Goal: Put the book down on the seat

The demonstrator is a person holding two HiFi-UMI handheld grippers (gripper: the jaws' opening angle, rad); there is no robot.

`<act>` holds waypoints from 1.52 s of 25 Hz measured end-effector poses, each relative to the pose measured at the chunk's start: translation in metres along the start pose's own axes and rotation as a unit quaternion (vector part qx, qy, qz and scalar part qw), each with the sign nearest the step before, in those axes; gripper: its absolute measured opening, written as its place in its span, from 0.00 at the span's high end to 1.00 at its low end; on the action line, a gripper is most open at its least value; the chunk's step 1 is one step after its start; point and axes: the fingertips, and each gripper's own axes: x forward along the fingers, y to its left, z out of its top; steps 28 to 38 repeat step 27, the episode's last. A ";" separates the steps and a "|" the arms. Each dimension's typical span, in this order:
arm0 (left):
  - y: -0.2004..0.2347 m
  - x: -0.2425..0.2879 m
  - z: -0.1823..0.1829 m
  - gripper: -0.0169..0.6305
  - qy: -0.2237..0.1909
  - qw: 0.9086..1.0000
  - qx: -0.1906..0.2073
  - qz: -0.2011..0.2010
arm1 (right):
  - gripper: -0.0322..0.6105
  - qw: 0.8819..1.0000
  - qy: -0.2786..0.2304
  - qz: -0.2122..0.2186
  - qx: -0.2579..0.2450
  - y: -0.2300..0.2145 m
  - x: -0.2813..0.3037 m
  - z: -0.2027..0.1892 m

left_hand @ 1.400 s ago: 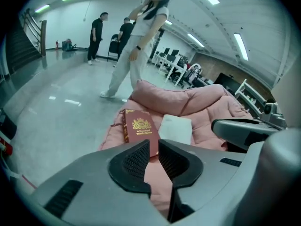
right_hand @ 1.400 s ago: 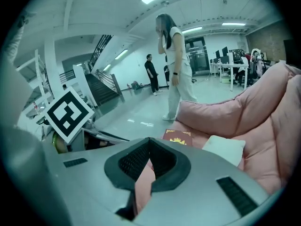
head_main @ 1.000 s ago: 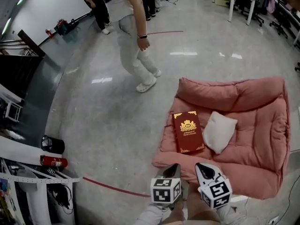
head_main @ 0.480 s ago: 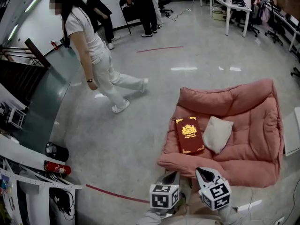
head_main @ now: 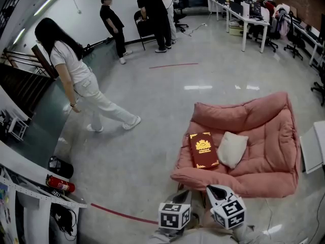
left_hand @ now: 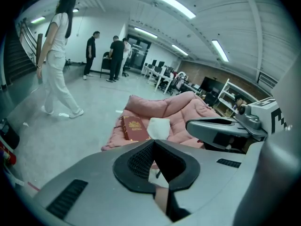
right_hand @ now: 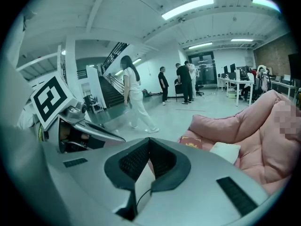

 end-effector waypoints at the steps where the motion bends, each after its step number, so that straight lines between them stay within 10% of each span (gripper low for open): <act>1: -0.001 -0.003 0.000 0.96 -0.002 1.000 0.001 0.000 | 0.94 1.000 0.000 0.000 0.000 0.002 -0.002 0.000; 38: -0.009 0.000 0.011 0.96 -0.009 1.000 0.019 -0.010 | 0.94 1.000 -0.012 -0.015 -0.012 -0.001 -0.012 0.006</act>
